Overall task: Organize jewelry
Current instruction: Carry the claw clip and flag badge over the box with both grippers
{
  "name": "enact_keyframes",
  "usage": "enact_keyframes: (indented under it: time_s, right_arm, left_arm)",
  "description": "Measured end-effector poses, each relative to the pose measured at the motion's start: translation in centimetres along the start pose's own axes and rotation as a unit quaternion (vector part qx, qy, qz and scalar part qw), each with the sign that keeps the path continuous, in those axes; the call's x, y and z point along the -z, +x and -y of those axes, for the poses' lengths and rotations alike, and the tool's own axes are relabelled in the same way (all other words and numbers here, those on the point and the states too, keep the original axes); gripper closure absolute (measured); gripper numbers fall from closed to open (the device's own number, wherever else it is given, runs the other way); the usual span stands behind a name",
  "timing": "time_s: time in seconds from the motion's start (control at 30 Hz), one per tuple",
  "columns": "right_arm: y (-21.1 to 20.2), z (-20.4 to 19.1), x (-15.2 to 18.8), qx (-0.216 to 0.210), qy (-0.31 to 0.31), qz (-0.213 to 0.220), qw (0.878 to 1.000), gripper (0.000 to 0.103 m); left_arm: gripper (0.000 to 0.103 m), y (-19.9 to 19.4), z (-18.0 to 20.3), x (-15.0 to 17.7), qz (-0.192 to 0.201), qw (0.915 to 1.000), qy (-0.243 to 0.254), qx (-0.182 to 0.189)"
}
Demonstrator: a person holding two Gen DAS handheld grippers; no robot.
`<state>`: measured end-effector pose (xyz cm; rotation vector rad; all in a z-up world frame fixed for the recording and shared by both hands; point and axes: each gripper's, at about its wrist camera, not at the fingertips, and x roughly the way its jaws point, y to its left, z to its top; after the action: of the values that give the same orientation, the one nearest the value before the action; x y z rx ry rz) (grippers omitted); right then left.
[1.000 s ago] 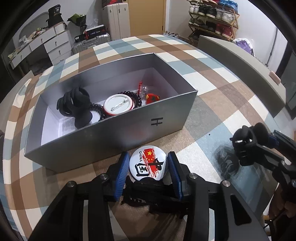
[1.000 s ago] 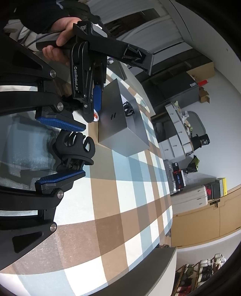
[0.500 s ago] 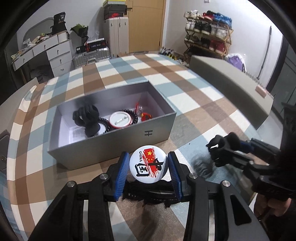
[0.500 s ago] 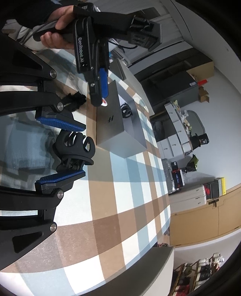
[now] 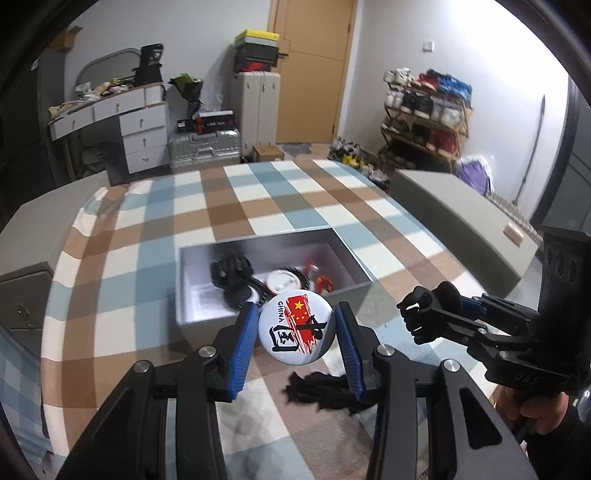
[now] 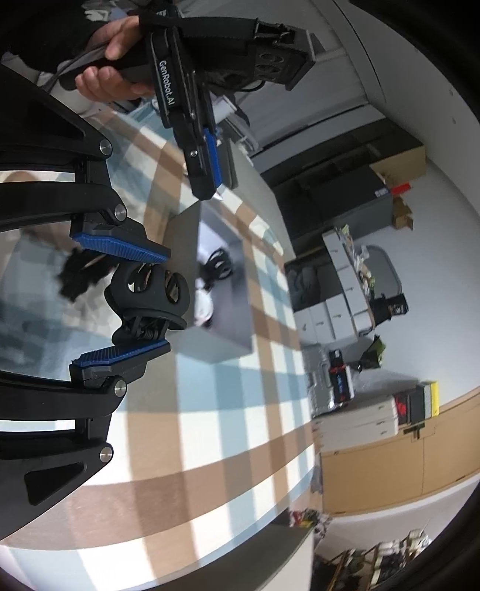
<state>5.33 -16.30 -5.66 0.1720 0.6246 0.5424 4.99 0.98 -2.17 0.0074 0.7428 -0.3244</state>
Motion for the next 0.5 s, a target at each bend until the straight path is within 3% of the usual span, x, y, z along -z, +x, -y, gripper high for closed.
enact_keyframes:
  time_s: [0.5]
  right_arm:
    - [4.1,-1.9,-5.4,-0.036,-0.032,0.015,0.999,0.062]
  left_arm:
    - [0.066,1.4,-4.1,-1.9,0.028,0.9984,-0.048,0.007]
